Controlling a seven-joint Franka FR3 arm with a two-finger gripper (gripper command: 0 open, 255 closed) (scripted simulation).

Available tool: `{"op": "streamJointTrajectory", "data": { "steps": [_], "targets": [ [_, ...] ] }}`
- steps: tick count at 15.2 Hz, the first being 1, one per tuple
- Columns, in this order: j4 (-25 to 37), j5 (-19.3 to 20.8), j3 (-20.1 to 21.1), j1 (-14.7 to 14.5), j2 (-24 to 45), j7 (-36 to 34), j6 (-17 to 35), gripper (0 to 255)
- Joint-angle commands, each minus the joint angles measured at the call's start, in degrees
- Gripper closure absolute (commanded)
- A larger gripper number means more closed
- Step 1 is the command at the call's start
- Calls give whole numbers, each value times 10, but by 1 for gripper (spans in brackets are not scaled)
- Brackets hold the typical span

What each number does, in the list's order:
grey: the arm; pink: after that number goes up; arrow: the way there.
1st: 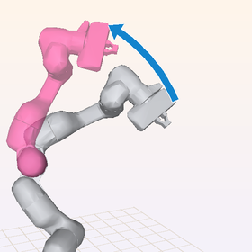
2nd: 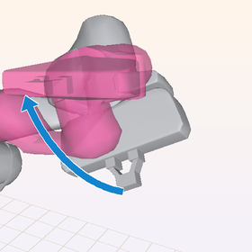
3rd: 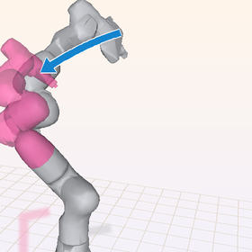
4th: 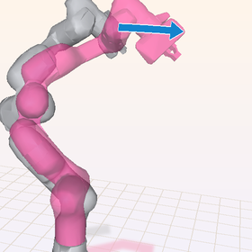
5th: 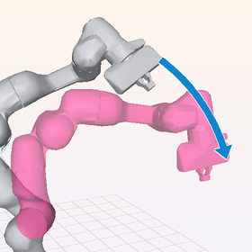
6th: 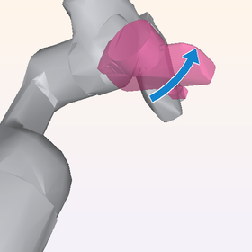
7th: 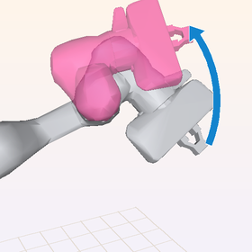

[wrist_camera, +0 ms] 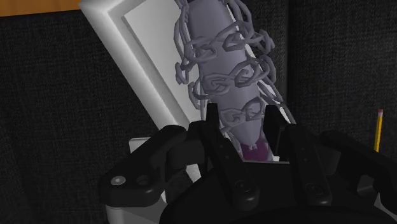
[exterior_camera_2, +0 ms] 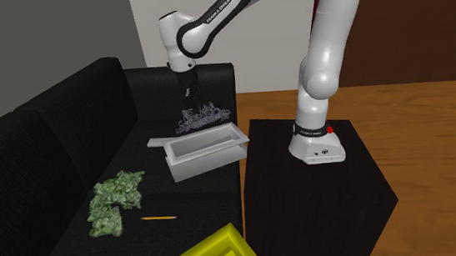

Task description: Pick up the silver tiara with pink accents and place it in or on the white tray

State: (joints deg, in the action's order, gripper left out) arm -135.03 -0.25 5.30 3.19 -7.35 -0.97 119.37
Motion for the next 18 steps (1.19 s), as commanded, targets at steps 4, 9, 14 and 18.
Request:
{"op": "streamJointTrajectory", "data": {
  "steps": [4, 9, 14, 18],
  "targets": [
    [9, 12, -25, 22, 9, 40, 0, 255],
    [-9, 14, -25, 22, 31, 39, 40, 255],
    [-23, 16, -25, 22, 57, 37, 80, 255],
    [-32, 18, -25, 22, 80, 35, 112, 255]
  ]
}}
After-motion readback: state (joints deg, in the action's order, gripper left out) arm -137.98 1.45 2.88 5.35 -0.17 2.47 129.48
